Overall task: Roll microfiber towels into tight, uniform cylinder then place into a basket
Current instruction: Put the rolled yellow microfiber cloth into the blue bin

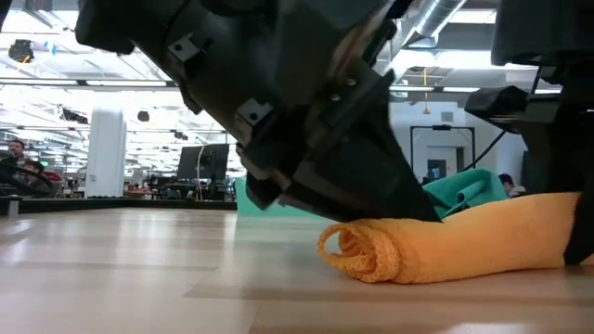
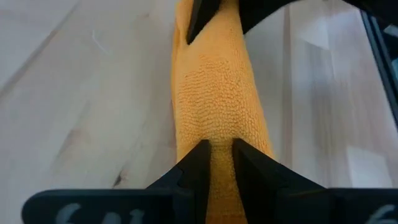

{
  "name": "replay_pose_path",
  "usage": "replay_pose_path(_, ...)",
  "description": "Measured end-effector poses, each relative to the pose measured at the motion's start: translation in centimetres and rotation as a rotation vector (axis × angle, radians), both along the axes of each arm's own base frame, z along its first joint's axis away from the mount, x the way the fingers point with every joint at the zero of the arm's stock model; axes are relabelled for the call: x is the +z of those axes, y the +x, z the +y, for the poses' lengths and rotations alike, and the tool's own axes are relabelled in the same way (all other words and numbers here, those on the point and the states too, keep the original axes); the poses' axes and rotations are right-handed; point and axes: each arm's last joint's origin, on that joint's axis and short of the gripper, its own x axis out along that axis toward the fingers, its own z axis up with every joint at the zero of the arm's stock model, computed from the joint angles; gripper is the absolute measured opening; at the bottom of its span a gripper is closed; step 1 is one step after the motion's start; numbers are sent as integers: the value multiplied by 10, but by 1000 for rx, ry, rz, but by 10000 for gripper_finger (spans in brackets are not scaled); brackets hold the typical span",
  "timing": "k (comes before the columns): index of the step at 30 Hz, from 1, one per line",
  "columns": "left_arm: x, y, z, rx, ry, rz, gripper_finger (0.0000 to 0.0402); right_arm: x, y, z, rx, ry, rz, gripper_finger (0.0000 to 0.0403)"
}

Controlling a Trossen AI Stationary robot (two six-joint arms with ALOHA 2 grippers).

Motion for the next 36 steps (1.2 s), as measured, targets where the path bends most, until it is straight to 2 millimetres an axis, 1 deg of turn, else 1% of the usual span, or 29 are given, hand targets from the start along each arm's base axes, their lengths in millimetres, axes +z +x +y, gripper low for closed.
replay_pose_path(2, 4, -2, 0, -14, 43, -3, 66, 0, 0, 0, -2, 2, -2, 61)
replay_pose_path(4, 10, -5, 0, -31, 91, -1, 66, 0, 0, 0, -2, 5, -1, 49)
replay_pose_path(7, 22, -13, 2, -52, 169, 38, 66, 0, 0, 0, -2, 12, 0, 48)
replay_pose_path(9, 29, -22, 3, -73, 251, 82, 66, 0, 1, 1, -12, 18, -4, 53)
replay_pose_path(11, 41, -29, 3, -79, 324, 87, 66, 0, 1, 0, -45, 30, -9, 58)
replay_pose_path(15, 69, -42, -2, -67, 471, 33, 66, 0, 3, -2, -93, 49, -16, 59)
replay_pose_path(19, 87, -52, -18, -121, 595, -62, 66, 1, 5, -4, -103, 55, -14, 58)
replay_pose_path(21, 91, -54, -27, -166, 634, -106, 66, 1, 6, -5, -107, 57, -14, 57)
replay_pose_path(24, 90, -53, -35, -224, 671, -142, 66, 1, 6, -5, -108, 57, -14, 57)
replay_pose_path(29, 89, -51, -35, -226, 683, -147, 72, 1, 6, -5, -122, 62, -18, 57)
replay_pose_path(32, 89, -51, -34, -213, 670, -147, 89, 1, 6, -5, -122, 62, -19, 57)
replay_pose_path(36, 90, -49, -33, -192, 611, -157, 135, 1, 6, -5, -122, 62, -19, 57)
